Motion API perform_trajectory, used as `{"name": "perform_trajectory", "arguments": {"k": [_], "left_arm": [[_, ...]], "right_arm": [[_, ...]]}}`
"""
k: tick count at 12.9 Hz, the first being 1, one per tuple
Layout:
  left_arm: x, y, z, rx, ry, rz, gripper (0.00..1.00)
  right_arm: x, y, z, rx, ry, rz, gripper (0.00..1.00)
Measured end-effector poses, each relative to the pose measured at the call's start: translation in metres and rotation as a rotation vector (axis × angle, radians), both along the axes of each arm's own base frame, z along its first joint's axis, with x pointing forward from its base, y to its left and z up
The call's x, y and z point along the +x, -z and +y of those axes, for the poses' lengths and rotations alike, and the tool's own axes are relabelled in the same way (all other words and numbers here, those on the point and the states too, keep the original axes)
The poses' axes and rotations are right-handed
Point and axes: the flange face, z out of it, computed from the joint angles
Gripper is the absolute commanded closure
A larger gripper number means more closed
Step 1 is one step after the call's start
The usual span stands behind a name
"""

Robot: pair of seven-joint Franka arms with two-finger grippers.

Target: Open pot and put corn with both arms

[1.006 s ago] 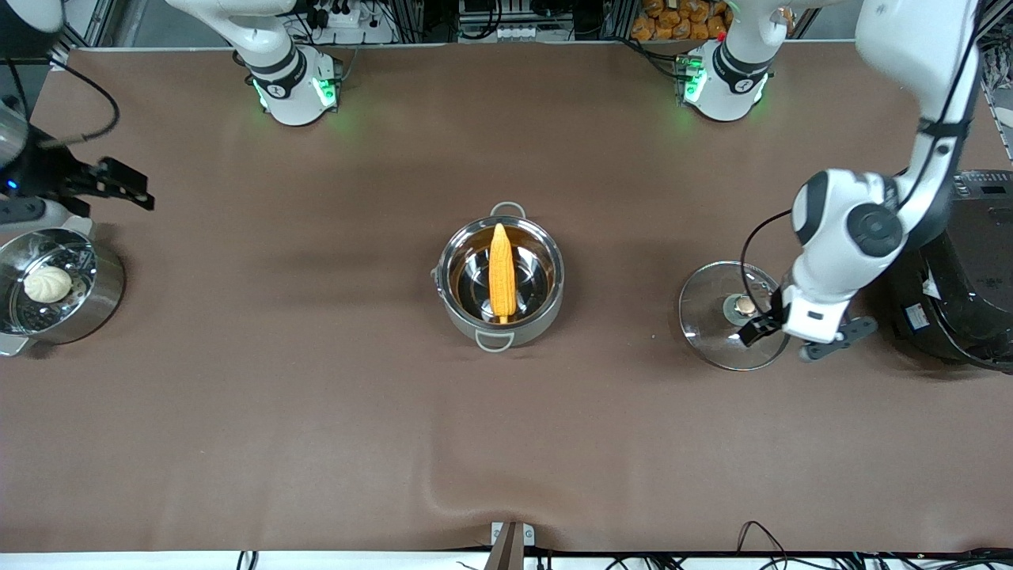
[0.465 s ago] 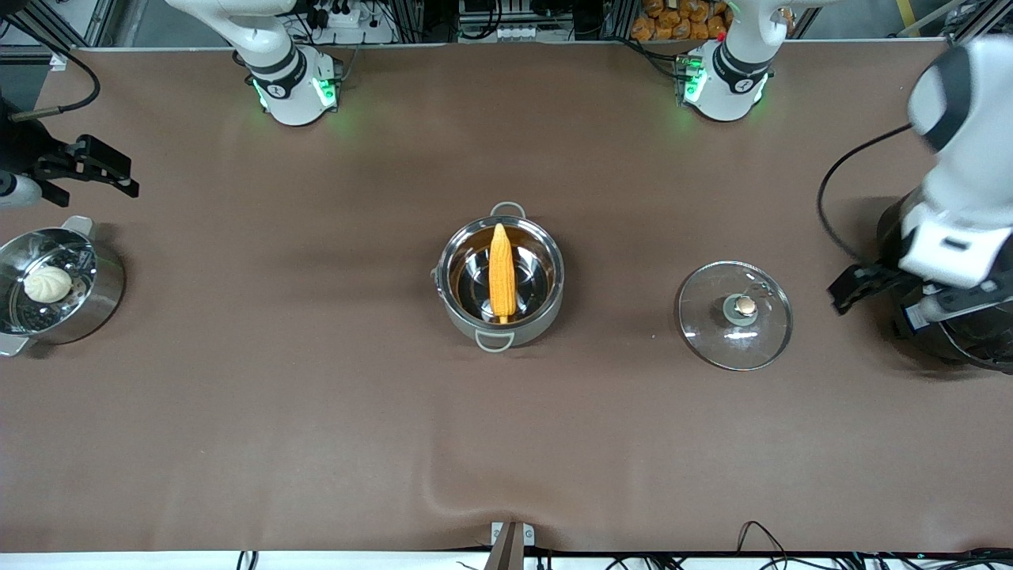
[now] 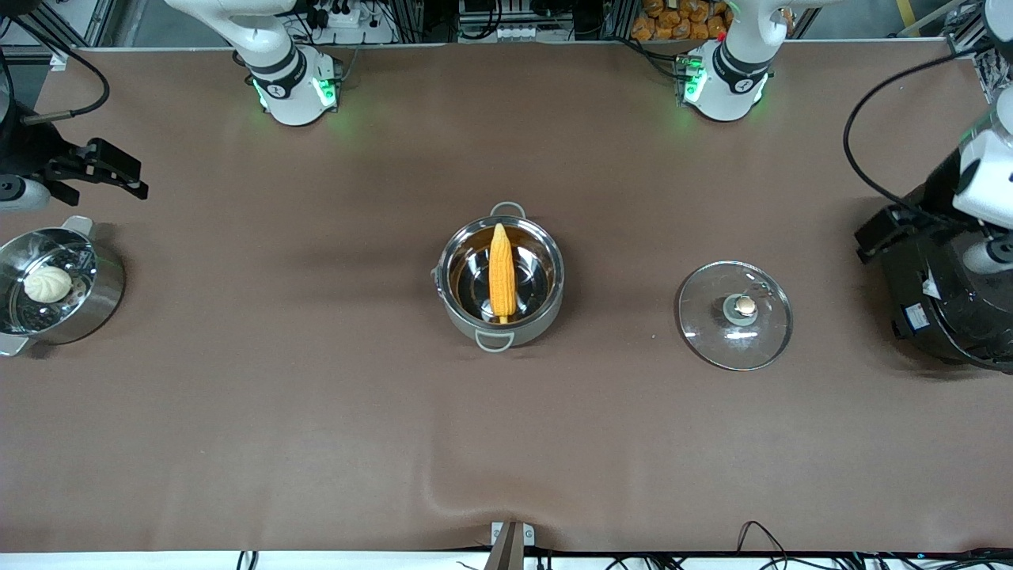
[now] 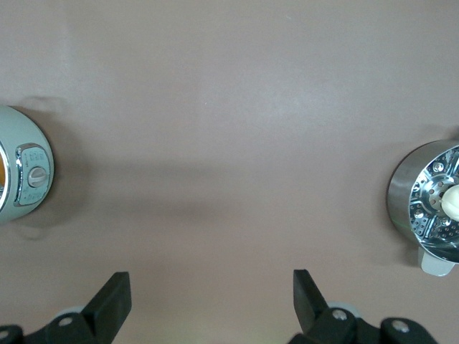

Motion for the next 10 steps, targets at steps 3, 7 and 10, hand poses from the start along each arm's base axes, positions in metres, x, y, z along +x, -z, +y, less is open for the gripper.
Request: {"name": "perform_trajectory", "arguments": {"k": [3,7,10], "left_arm": [[-0.01,-0.021,-0.002,-0.015,0.0,0.018,0.0],[-0.018,-0.036,0.0,-0.016,-0.001,0.006,0.0],[-0.028,-0.048,0.004,-0.014,-0.008,-0.002,0.0]], "right_arm": [[0.0,0.0,0.0,0.0,0.0,0.001,0.0],[0.0,0.001,0.0,0.0,0.0,0.004,0.0],[0.001,0.002,0.0,0.0,0.0,0.006,0.0]]}}
